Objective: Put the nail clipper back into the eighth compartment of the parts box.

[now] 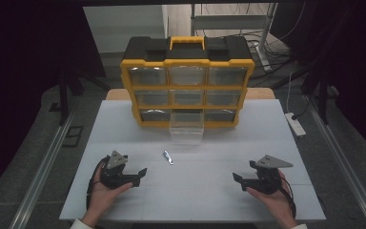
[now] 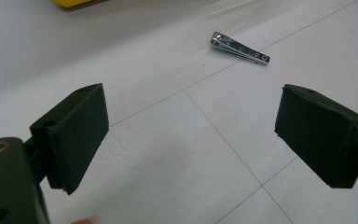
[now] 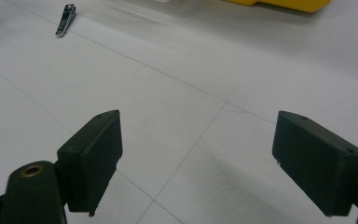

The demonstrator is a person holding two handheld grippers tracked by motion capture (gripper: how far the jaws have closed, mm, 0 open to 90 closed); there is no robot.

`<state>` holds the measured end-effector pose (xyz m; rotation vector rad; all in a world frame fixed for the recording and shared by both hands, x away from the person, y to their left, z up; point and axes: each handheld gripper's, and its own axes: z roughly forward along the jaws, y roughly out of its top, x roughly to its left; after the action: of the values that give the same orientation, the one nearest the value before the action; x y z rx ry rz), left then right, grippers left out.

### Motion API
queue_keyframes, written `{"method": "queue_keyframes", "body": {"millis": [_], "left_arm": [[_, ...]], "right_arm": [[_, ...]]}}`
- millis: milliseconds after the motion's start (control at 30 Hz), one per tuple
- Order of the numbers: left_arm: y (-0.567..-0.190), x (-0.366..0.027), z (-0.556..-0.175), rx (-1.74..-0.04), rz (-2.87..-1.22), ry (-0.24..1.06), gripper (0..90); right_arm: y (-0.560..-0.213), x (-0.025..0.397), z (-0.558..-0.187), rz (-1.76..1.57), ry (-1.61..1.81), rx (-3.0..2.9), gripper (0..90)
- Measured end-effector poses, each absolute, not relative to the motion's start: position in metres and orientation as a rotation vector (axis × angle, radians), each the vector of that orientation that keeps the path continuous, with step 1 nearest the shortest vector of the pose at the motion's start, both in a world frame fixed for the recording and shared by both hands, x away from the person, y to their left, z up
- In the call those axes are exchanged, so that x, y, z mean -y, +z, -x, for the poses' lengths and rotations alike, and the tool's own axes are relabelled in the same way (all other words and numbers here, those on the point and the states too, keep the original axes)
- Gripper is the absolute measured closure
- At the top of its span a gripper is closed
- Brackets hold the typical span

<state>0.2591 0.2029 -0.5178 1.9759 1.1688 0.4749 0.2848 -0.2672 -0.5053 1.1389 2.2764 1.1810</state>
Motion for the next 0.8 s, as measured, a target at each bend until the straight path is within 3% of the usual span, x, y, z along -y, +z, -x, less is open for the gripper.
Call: {"method": "queue_keyframes", "body": {"millis": [800], "left_arm": [[-0.518,-0.202,-0.258,-1.157,-1.987,0.466,10.7]], "right_arm": [[-0.496,0.239,-0.291,-1.164,1.204,-2.253,17.9]]}}
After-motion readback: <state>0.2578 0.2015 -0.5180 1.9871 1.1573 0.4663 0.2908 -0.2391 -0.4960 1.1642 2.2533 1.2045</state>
